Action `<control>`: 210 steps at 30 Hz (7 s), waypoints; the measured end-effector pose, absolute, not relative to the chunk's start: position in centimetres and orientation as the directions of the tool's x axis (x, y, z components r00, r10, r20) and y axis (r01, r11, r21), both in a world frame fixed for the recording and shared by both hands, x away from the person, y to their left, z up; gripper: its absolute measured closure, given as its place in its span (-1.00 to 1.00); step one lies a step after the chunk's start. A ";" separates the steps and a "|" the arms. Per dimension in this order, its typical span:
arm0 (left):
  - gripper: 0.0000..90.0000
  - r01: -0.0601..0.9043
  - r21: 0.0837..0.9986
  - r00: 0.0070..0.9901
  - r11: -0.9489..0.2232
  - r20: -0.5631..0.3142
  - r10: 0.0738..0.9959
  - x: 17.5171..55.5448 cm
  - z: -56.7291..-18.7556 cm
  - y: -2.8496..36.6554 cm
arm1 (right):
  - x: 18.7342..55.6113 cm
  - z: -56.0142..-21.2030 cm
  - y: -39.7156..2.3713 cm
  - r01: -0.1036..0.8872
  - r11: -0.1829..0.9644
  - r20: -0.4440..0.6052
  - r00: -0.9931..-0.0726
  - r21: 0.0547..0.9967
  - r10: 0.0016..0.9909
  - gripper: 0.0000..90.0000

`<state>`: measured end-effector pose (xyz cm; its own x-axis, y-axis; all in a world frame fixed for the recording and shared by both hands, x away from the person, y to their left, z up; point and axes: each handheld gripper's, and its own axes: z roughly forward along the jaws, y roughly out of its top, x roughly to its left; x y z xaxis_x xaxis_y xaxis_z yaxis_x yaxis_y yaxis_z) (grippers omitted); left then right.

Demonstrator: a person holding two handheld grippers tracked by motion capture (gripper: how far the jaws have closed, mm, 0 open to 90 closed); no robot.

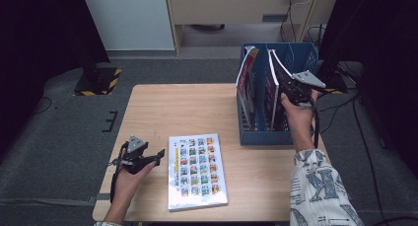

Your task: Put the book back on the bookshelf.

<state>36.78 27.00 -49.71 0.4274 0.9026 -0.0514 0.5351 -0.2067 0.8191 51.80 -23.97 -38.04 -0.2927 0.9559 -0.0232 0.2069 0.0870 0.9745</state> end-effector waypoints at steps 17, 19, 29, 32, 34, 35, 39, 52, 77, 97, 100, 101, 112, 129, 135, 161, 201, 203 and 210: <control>-0.50 0.534 0.818 0.431 -0.213 -0.047 0.901 36.7 -49.7 26.9 | 51.3 -38.5 -23.7 0.231 0.091 -0.010 -0.331 0.969 0.943 0.79; -0.50 0.533 0.819 0.430 -0.211 -0.047 0.902 36.7 -49.7 26.9 | 51.2 -38.6 -23.7 0.235 0.090 -0.006 -0.335 0.968 0.942 0.76; -0.50 0.533 0.818 0.433 -0.218 -0.042 0.900 36.7 -49.7 26.8 | 50.3 -38.5 -23.5 0.242 0.107 -0.017 -0.344 0.964 0.939 0.66; -0.50 0.532 0.817 0.434 -0.221 -0.040 0.900 36.7 -49.7 26.8 | 49.9 -38.4 -23.5 0.240 0.106 -0.018 -0.343 0.965 0.939 0.61; -0.50 0.532 0.818 0.434 -0.220 -0.039 0.900 36.7 -49.7 26.7 | 49.6 -38.5 -23.5 0.245 0.103 -0.014 -0.341 0.964 0.940 0.56; -0.50 0.532 0.817 0.433 -0.222 -0.038 0.900 36.6 -49.7 26.7 | 49.5 -38.6 -23.6 0.248 0.096 -0.007 -0.339 0.964 0.941 0.54; -0.50 0.532 0.816 0.430 -0.224 -0.032 0.902 36.6 -49.7 26.7 | 48.8 -38.8 -23.8 0.255 0.081 0.007 -0.329 0.964 0.944 0.45; -0.50 0.532 0.813 0.435 -0.237 -0.022 0.900 36.7 -49.8 26.3 | 46.4 -38.9 -24.4 0.258 0.091 0.002 -0.341 0.962 0.940 0.35; -0.50 0.533 0.813 0.434 -0.235 -0.024 0.901 36.7 -49.8 26.3 | 45.2 -39.2 -23.0 0.248 0.117 -0.008 -0.402 0.962 0.915 -0.08; -0.51 0.533 0.812 0.432 -0.236 -0.021 0.902 36.7 -49.8 26.4 | 44.4 -39.9 -22.7 0.253 0.104 0.011 -0.417 0.962 0.909 -0.53; -0.51 0.534 0.813 0.431 -0.235 -0.022 0.902 36.7 -49.8 26.4 | 44.0 -40.0 -22.9 0.252 0.104 0.013 -0.422 0.962 0.907 -0.55; -0.51 0.534 0.812 0.431 -0.235 -0.022 0.902 36.7 -49.8 26.4 | 43.8 -40.1 -22.9 0.253 0.099 0.017 -0.420 0.962 0.908 -0.55; -0.51 0.534 0.810 0.435 -0.242 -0.019 0.900 36.7 -49.9 26.1 | 41.9 -41.8 -23.4 0.277 0.112 0.017 -0.426 0.954 0.905 -0.56; -0.51 0.529 0.809 0.456 -0.256 -0.017 0.890 36.6 -49.8 25.6 | 39.0 -43.7 -22.1 0.304 0.127 0.035 -0.477 0.944 0.878 -0.60; -0.51 0.532 0.806 0.459 -0.259 -0.017 0.888 36.6 -49.9 25.5 | 38.8 -44.1 -21.1 0.309 0.145 0.032 -0.502 0.940 0.864 -0.63; -0.50 0.536 0.797 0.476 -0.277 -0.015 0.879 36.7 -50.2 24.6 | 37.8 -46.9 -14.6 0.305 0.348 -0.054 -0.678 0.887 0.733 -0.41; -0.52 0.555 0.770 0.513 -0.316 -0.018 0.858 37.0 -51.1 23.3 | 37.8 -50.9 -9.3 0.402 0.478 0.000 -0.765 0.781 0.644 -0.41; -0.52 0.558 0.768 0.516 -0.316 -0.022 0.857 37.1 -51.1 23.3 | 37.8 -51.1 -9.0 0.398 0.483 -0.003 -0.769 0.780 0.639 -0.42; -0.52 0.581 0.766 0.513 -0.275 -0.083 0.854 37.2 -51.4 23.2 | 37.6 -51.8 -7.8 0.406 0.516 -0.003 -0.784 0.754 0.621 -0.45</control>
